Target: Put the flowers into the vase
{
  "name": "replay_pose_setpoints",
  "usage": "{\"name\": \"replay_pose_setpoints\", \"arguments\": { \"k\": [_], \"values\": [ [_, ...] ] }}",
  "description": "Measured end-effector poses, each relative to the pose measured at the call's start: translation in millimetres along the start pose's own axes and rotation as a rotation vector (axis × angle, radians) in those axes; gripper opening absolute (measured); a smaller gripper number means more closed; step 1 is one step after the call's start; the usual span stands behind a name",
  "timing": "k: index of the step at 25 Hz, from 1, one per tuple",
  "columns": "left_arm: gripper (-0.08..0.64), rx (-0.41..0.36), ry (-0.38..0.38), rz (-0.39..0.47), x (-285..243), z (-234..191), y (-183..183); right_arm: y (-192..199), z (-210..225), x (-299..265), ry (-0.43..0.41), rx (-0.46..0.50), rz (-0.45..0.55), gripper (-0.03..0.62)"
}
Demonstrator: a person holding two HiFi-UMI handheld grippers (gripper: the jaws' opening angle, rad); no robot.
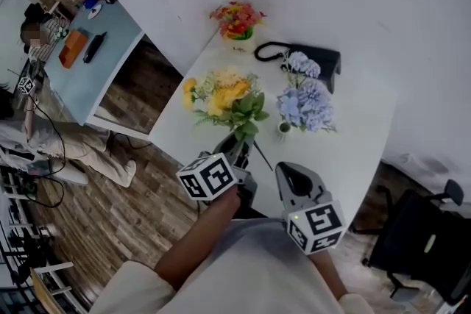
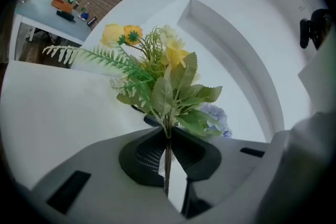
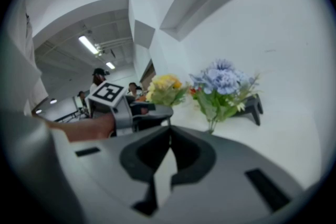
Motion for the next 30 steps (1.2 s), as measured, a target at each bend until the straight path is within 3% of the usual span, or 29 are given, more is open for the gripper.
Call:
{"name": "replay_pose_setpoints", "arguments": {
  "k": [9, 30],
  "values": [
    [0.046, -0.079, -0.017, 0.073, 7, 21, -13, -4, 1, 11, -0.019, -0.015, 0.021, 0.023],
    [0.048, -0.095, -0.058, 0.293, 1, 40, -61, 5, 8, 11, -0.018, -0.028, -0.009, 0.023]
  ]
}}
Point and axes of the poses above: the fingertips, and each gripper's own axes: x backward along the fingers, z to its right, y out of its underside, the point moved 1 cm from there along x, backward along the fingers, and after that the axes turned 15 degrees about -z, right-handed, at the moved point
